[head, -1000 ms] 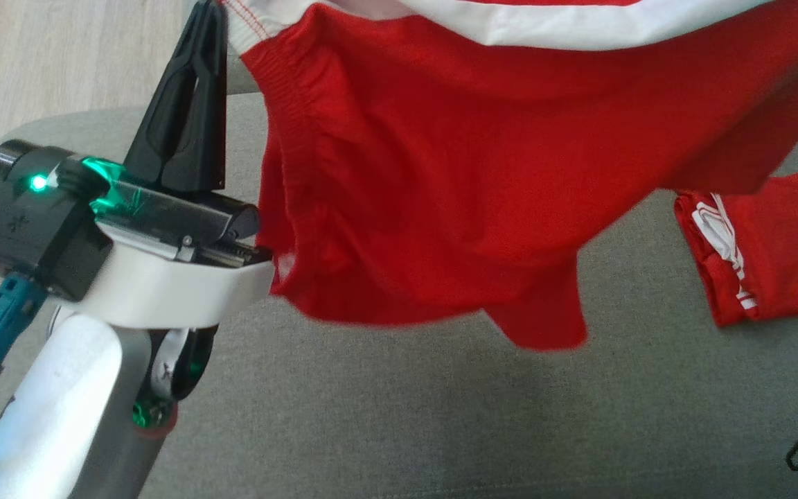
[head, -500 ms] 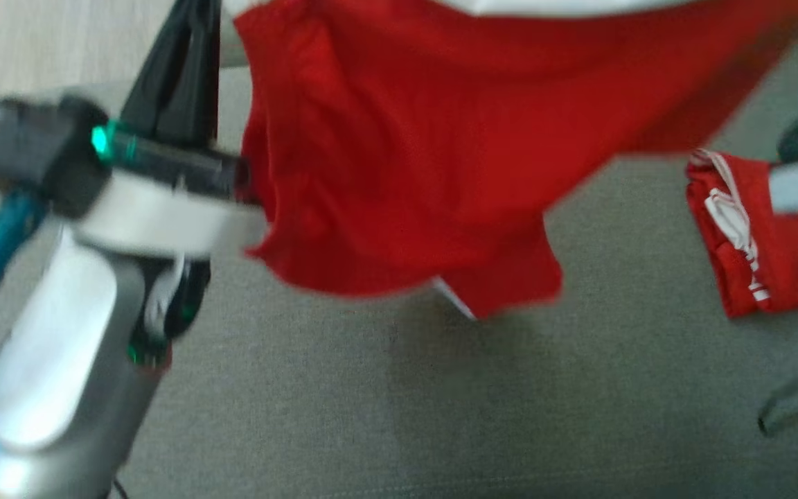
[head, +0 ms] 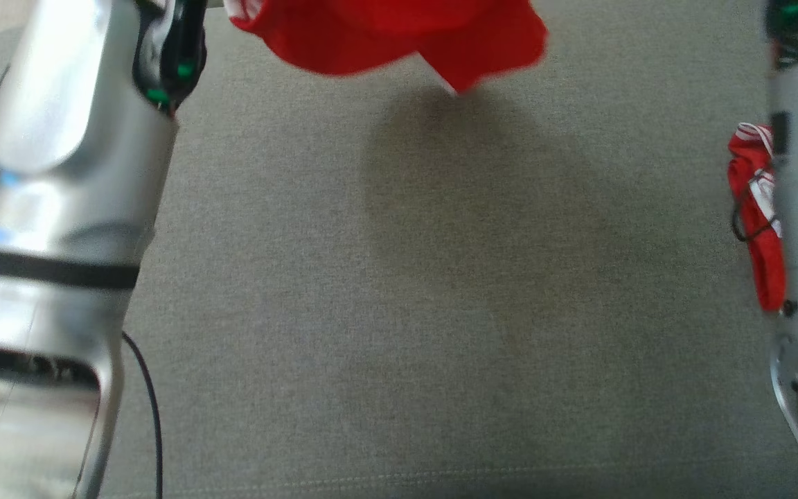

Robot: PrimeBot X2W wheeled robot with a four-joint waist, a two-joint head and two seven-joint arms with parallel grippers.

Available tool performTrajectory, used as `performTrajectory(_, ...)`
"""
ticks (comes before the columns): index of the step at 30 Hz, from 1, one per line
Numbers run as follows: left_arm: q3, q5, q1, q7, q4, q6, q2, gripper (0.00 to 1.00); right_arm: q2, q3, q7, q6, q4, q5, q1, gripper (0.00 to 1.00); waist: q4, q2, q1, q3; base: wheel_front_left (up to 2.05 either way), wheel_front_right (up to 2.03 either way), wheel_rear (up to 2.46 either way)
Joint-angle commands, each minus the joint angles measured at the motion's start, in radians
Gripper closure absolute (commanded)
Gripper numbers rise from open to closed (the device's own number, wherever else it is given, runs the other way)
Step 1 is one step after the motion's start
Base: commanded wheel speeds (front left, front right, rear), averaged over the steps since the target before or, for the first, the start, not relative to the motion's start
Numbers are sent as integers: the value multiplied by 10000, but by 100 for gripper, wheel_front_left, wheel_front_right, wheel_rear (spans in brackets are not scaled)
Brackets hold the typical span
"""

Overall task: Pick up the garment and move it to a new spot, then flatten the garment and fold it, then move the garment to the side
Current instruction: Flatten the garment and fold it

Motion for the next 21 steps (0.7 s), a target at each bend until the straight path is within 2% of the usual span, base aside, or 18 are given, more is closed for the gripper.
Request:
performTrajectory(1, 281, 40, -536, -86, 9, -40, 227, 100, 237, 197, -154, -9, -20, 38, -370, 100, 1, 0, -1, -9, 0, 0, 0)
performTrajectory(7, 310, -140, -913, -183, 3051, -317, -334, 100, 649, 1277, -805, -9, 3108, 130, -918, 100, -100, 0, -1, 187, 0, 0, 0)
performTrajectory(11, 353, -253, -573, -200, 4277, -390, -558, 100, 820, 1972, -995, -9, 4447, 413, -681, 100, -121, 0, -1, 440, 0, 0, 0)
performTrajectory(16, 596, -360, 369, -203, 4419, -514, -733, 100, 883, 2866, -1335, -9, 5175, 964, 298, 100, -84, 0, -1, 691, 0, 0, 0)
performTrajectory(21, 859, -358, 1868, -205, 3654, -633, -802, 100, 873, 3519, -1772, -9, 5069, 1672, 1819, 100, -101, 0, -1, 710, 0, 0, 0)
